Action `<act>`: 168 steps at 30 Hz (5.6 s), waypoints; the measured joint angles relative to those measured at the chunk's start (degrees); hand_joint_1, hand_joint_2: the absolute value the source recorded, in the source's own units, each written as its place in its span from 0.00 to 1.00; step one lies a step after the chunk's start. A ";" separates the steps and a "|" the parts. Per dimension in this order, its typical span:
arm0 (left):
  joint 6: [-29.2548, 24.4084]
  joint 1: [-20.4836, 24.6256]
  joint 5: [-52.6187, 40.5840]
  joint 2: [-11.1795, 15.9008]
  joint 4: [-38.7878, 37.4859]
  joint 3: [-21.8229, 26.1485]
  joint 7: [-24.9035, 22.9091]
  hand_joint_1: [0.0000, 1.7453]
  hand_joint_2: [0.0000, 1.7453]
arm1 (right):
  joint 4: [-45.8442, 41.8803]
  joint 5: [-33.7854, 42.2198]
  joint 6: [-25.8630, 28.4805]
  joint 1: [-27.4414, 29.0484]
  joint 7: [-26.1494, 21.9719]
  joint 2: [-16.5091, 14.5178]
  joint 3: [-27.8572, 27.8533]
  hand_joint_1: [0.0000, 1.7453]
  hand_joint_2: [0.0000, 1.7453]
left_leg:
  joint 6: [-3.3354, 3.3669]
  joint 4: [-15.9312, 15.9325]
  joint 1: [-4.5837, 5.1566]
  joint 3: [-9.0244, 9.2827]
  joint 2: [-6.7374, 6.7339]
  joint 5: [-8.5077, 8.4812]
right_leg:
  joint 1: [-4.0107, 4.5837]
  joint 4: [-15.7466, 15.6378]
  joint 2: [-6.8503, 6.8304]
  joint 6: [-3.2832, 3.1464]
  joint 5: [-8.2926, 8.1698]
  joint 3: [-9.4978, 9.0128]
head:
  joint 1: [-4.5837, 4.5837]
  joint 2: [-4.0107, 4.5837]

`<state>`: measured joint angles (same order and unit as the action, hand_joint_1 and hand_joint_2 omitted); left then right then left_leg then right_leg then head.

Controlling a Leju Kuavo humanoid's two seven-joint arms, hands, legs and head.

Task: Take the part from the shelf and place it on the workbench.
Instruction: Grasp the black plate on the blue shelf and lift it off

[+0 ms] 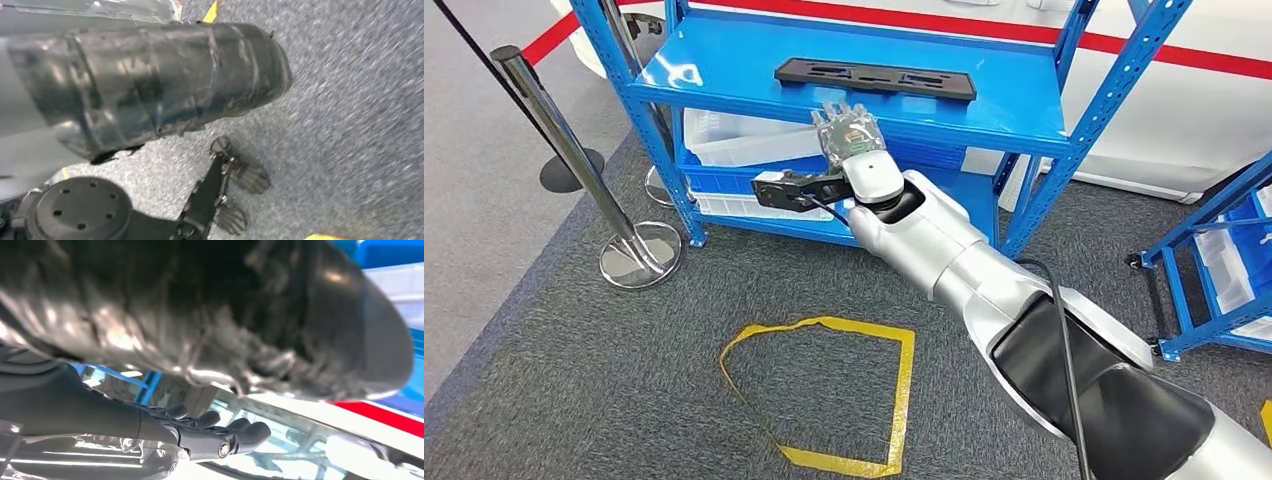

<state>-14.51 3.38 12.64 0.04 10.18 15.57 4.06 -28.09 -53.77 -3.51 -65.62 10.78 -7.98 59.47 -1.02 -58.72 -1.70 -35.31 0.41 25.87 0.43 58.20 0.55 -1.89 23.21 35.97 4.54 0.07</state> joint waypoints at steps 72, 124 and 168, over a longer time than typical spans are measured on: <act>-1.43 0.14 -0.85 0.03 -0.02 -0.74 0.36 0.00 0.00 | -4.30 -3.06 -2.08 2.62 -0.02 3.32 -1.35 0.00 0.00 | -0.22 -1.91 0.60 -2.08 -0.25 -1.61 | 0.18 0.74 0.16 -0.17 1.68 -1.13 | -0.42 0.00; -4.35 0.22 -2.53 -0.01 -0.02 -0.84 2.13 0.00 0.00 | -7.49 -4.22 -3.37 3.71 0.62 5.48 -1.49 0.00 0.00 | -0.28 0.19 0.12 0.35 -0.04 -0.01 | -0.66 0.18 0.09 0.59 0.72 -0.65 | -0.48 0.00; -5.23 0.35 -3.86 0.00 -0.02 -0.93 2.56 0.00 0.00 | -7.99 -5.16 -4.17 3.98 0.61 5.88 -1.95 0.00 0.00 | 0.81 1.25 0.82 -0.63 -0.19 -2.24 | 0.05 -0.16 0.24 0.58 1.92 -2.20 | -0.88 0.00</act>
<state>-19.74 3.74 8.78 0.04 10.16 14.64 6.62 -36.08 -58.93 -7.68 -61.64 11.39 -2.10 57.53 -0.21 -57.47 -0.88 -35.94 0.22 23.63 0.48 58.04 0.78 -1.30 25.14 33.77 3.67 0.07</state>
